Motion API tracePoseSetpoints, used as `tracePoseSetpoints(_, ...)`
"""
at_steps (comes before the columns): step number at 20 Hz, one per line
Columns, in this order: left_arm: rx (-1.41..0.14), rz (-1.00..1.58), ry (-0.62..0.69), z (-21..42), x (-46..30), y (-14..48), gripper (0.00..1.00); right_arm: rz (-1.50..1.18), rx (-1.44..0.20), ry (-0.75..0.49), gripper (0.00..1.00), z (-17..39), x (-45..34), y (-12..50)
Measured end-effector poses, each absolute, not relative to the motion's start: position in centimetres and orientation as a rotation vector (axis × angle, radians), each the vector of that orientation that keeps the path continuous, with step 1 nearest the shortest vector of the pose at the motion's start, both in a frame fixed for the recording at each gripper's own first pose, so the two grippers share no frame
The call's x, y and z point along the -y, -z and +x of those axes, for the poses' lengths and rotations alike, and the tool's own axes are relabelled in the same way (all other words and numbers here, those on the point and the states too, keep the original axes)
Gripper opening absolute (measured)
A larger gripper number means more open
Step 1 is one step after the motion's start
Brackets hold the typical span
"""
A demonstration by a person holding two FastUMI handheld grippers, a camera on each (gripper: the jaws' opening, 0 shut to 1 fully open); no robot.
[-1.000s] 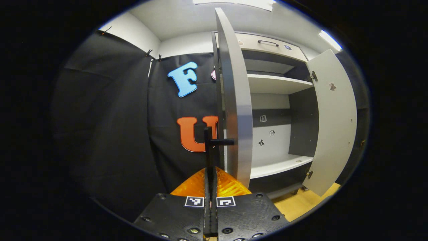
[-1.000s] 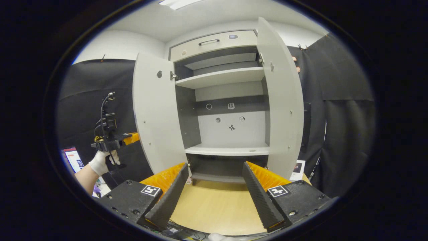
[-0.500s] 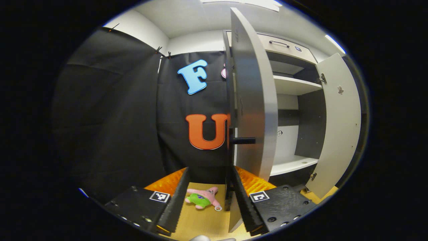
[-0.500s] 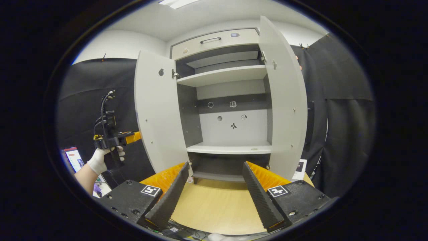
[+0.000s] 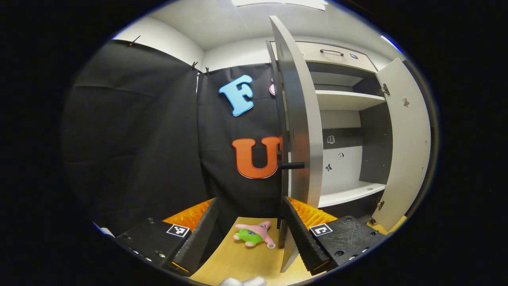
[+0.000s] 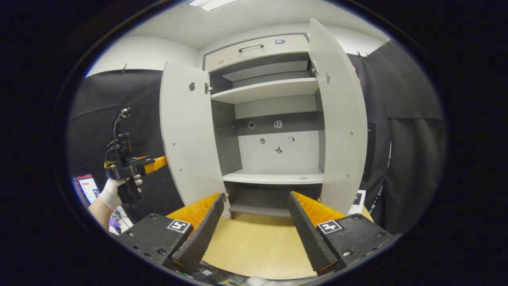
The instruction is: Open the right door of the double-door shoe cabinet with the right hand, and open the left door with the left hand.
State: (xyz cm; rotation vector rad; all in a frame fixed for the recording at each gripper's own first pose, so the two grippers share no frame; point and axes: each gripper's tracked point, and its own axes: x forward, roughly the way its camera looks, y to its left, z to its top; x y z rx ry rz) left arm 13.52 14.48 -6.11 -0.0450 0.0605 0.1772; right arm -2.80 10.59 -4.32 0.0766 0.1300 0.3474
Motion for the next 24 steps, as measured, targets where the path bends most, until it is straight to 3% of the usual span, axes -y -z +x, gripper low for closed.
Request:
tracePoseSetpoints(5,-0.074,-0.056,-0.210,10.2,-14.7,5.1,0.95,0.067,-0.096,-0.308,1.00,-2.2,-9.4,3.0)
tracePoseSetpoints(11,-0.025,-0.017,-0.215,7.1,-11.8,-0.7,0.95,0.056,-0.073,-0.248,1.00,-1.5,-7.5,2.1)
tracePoseSetpoints(17,0.033,-0.041,-0.117,6.3,-4.4,-3.8,0.95,0.050,-0.059,-0.186,1.00,-1.2,-5.6,1.5)
tracePoseSetpoints(24,0.018,0.011,-0.032,5.4,2.2,-2.0,0.96,0.054,-0.051,-0.117,1.00,-1.7,-3.3,1.4)
